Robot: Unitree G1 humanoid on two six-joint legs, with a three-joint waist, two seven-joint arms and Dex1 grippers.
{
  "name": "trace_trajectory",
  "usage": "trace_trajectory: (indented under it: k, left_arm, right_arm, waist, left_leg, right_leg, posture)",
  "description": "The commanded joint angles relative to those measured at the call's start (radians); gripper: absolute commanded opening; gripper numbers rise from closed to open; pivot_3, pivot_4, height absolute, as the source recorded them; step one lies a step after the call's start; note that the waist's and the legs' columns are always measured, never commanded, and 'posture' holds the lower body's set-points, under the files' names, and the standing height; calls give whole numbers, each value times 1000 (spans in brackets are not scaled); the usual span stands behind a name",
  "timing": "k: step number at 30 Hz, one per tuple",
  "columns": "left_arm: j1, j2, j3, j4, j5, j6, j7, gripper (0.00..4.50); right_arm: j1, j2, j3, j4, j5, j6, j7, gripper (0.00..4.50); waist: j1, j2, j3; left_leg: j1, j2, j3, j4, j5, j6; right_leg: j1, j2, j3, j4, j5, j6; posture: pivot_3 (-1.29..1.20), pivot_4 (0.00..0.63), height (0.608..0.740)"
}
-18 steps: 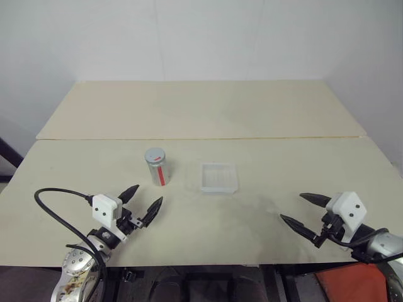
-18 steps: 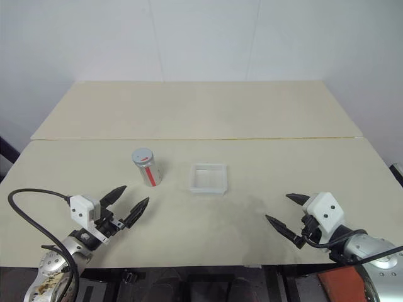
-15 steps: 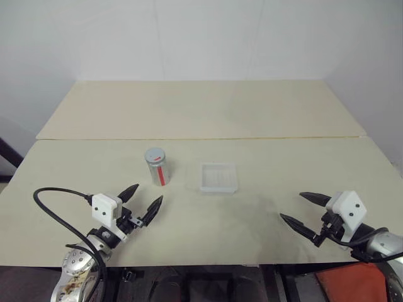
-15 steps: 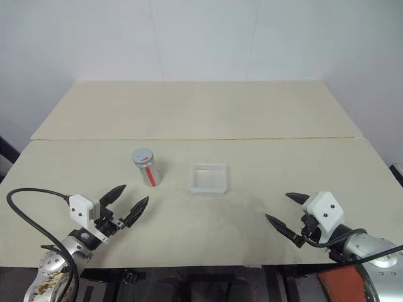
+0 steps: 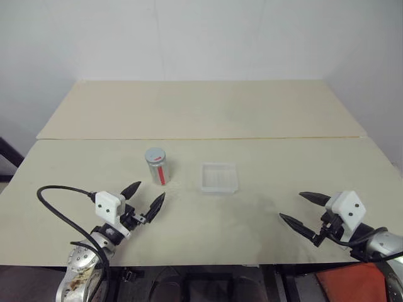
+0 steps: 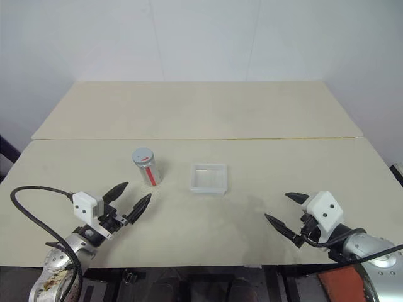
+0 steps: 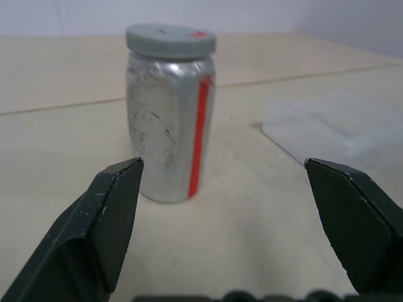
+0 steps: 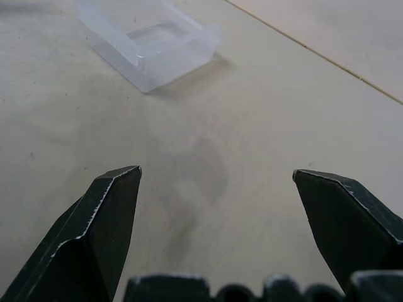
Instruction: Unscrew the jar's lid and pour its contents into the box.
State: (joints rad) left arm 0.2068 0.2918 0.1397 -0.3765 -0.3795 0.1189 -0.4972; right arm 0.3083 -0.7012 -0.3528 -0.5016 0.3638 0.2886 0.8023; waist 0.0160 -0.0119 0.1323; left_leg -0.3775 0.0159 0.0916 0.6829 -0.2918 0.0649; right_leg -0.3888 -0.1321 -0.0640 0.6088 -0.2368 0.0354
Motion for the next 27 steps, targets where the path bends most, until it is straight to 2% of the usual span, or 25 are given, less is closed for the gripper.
trace_trajectory:
  k: [1, 10, 17, 27]
  left_arm:
    - [-24, -75, -44, 26, 110, -105, 99, 4462]
    - [-50, -221, -106, 140, 260, -262, 253, 4462]
    - [-78, -312, -140, 208, 285, -300, 331, 4462]
    - [-177, -356, -169, 350, 376, -388, 430, 4462]
  right_arm:
    - [-26, 2, -3, -33, -1, -22, -18, 4500]
    - [-69, -10, 10, -39, 8, 0, -28, 4500]
    - [-110, -19, 20, -30, 7, 14, -30, 4500]
    - [-122, -13, 28, -44, -4, 19, -49, 4500]
  waist:
    - [0, 0, 0]
    - [1, -1, 0]
    - [5, -1, 0]
    - [12, -1, 1]
  left_leg:
    - [0, 0, 0, 0, 0, 0]
    - [0, 0, 0, 0, 0, 1]
    - [-1, 0, 0, 0, 0, 1]
    - [-2, 0, 0, 0, -1, 1]
  right_leg:
    - [0, 0, 0, 0, 0, 0]
    - [0, 0, 0, -1, 0, 0]
    - [0, 0, -1, -1, 0, 1]
    - [-1, 0, -1, -1, 0, 1]
  posture:
    - [0, 150, 740]
    - [0, 150, 740]
    - [0, 150, 740]
    - [0, 150, 740]
